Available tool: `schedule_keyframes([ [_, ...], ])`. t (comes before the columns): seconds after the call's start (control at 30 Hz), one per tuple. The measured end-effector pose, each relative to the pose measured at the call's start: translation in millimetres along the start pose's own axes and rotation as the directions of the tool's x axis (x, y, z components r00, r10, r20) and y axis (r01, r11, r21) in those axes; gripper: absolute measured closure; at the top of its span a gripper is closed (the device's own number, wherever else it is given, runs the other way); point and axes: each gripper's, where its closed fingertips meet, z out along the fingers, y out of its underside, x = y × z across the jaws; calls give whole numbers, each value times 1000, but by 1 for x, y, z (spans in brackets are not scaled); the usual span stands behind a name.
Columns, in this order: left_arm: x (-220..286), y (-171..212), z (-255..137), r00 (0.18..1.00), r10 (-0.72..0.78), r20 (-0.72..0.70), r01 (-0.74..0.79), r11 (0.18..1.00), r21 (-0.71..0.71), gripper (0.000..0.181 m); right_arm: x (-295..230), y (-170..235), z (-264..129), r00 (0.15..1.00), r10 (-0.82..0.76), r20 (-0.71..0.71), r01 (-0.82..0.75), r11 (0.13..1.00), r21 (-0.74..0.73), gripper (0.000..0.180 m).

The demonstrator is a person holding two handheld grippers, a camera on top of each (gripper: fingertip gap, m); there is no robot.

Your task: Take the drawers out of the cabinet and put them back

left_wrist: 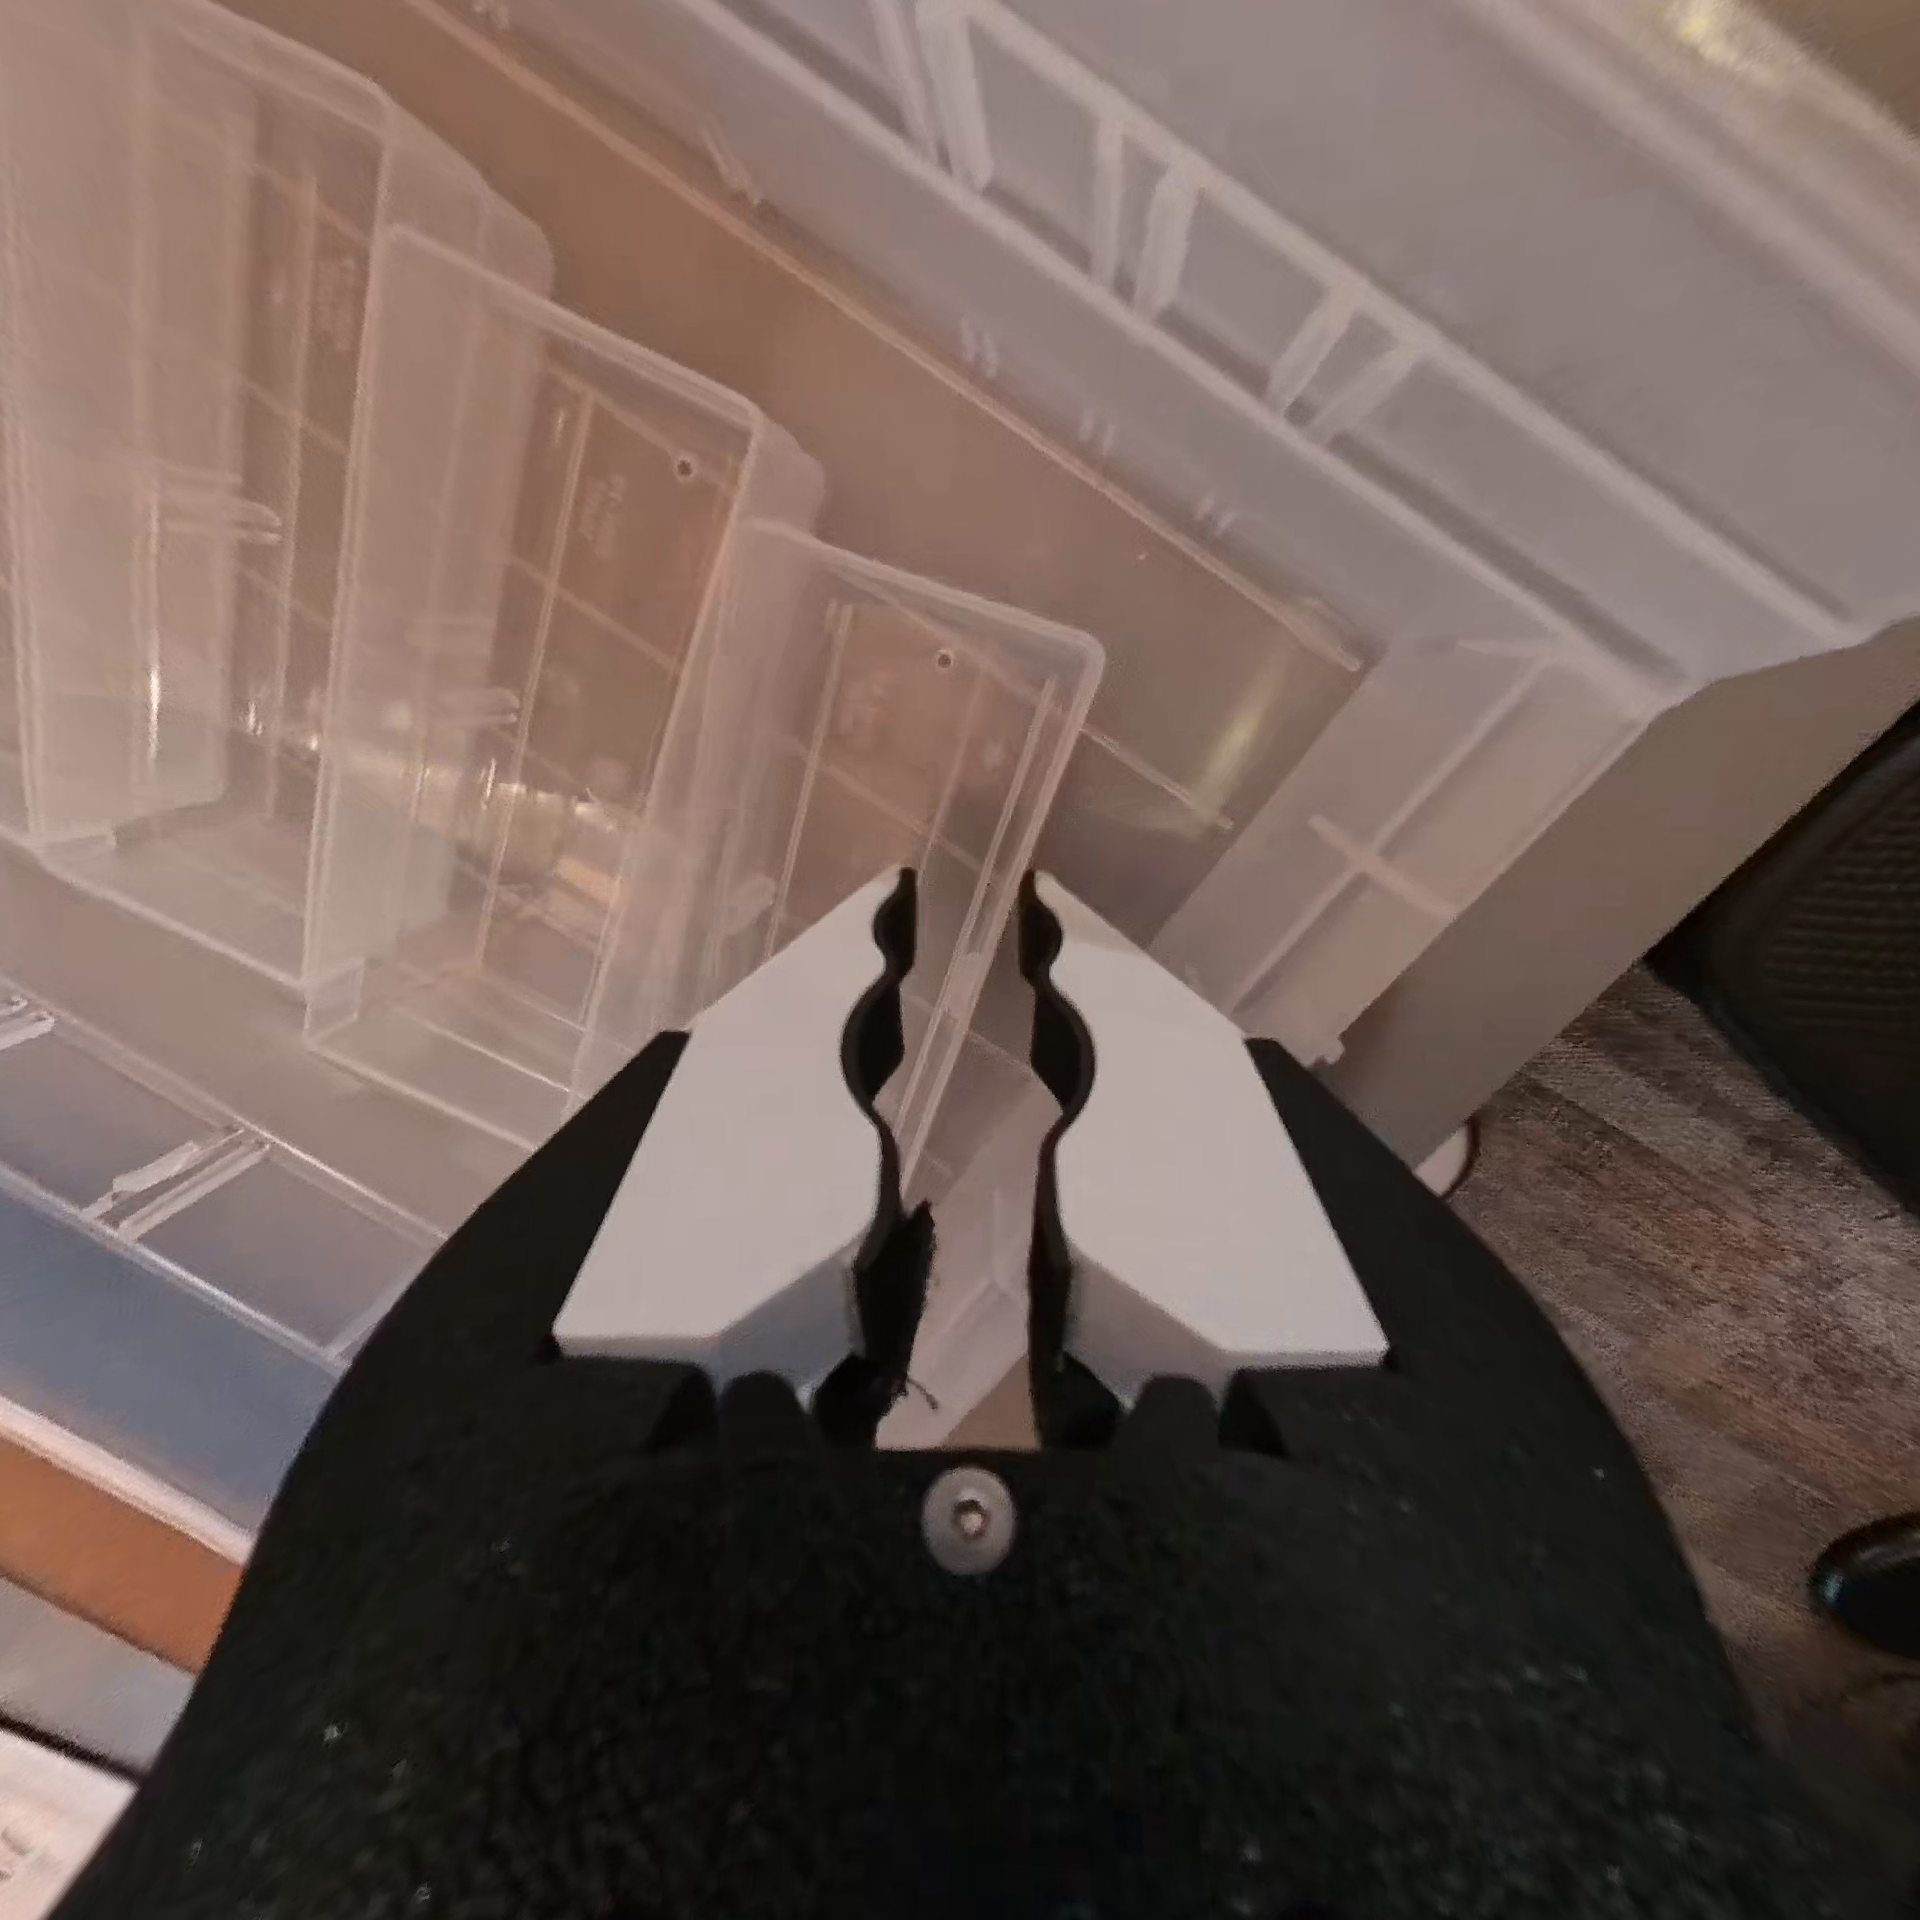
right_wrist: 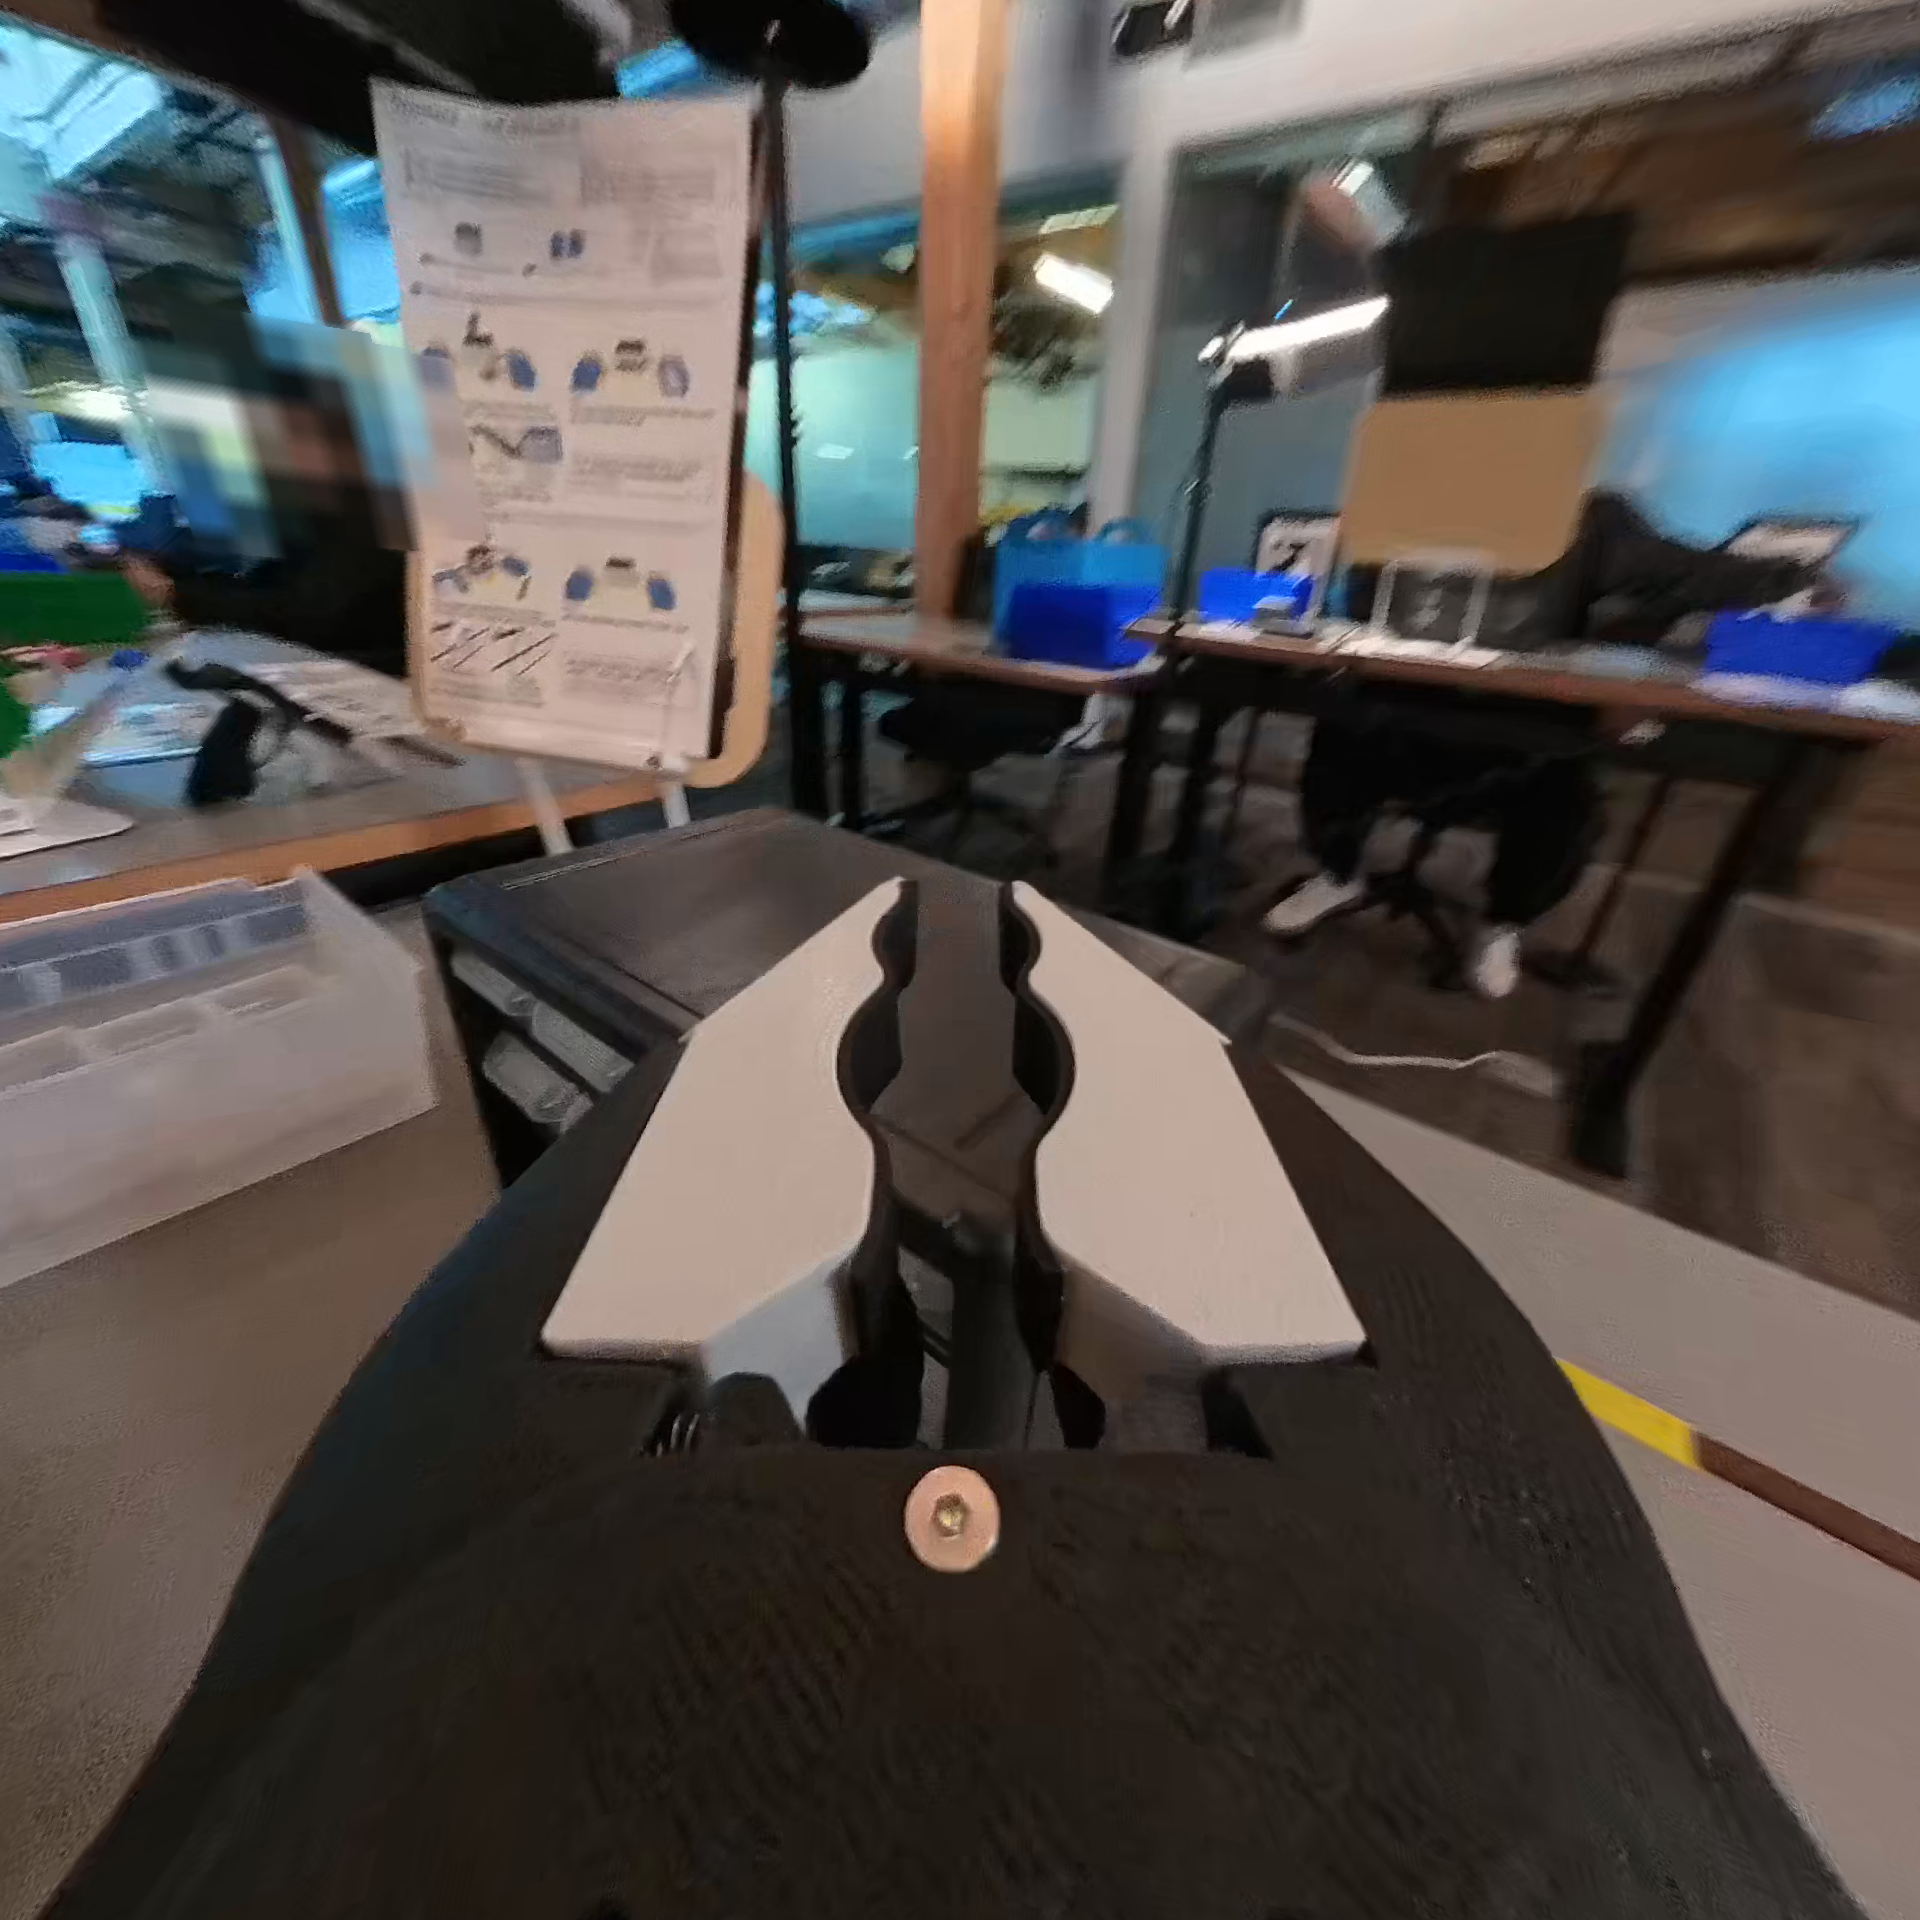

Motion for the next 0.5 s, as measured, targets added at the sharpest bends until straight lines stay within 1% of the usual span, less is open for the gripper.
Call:
schedule_keyframes([
  [0.03, -1, 1, 0, 1000, 13, 8, -13, 1000, -13, 167, 0, 3, 10, 999, 26, 41, -25, 999, -28, 168],
  [0.07, -1, 4, 1, 1000, 23, 9, -22, 999, -32, 175, 0, 5, 18, 996, 45, 75, -42, 998, -40, 169],
  [0.1, -1, 4, 2, 1000, 24, 10, -24, 999, -41, 177, -2, 9, 24, 992, 64, 110, -58, 996, -63, 170],
  [0.17, 0, 5, 0, 999, 36, 18, -35, 998, -55, 178, -11, 23, 29, 980, 80, 182, -52, 987, -155, 173],
  [0.2, -1, 4, -3, 998, 57, 36, -55, 997, -53, 178, -12, 28, 31, 979, 74, 188, -39, 982, -185, 172],
  [0.23, -2, 4, -9, 996, 66, 58, -62, 996, -56, 178, -11, 29, 32, 981, 57, 183, -22, 982, -188, 174],
  [0.3, -9, 2, -28, 990, 47, 130, -39, 997, -62, 179, -11, 29, 34, 981, 34, 189, 0, 984, -181, 175],
  [0.33, -14, -4, -42, 982, 24, 187, -16, 999, -47, 179, -9, 29, 35, 982, 31, 189, 4, 983, -181, 175],
  [0.37, -23, -14, -59, 964, -4, 264, 8, 1000, -14, 180, -7, 30, 36, 982, 25, 187, 10, 983, -183, 177],
  [0.4, -23, -27, -75, 957, -35, 289, 29, 999, 23, 180, -5, 30, 38, 981, 30, 190, 7, 982, -187, 176],
  [0.43, -22, -46, -91, 947, -58, 317, 33, 996, 82, 181, -5, 28, 40, 980, 37, 197, 0, 983, -184, 176],
  [0.47, -18, -71, -104, 940, -55, 338, 5, 989, 149, 181, -5, 27, 41, 978, 38, 204, -1, 985, -175, 176],
  [0.5, -8, -100, -113, 944, -57, 325, -16, 976, 217, 181, -6, 27, 42, 976, 42, 214, -7, 987, -163, 175],
])
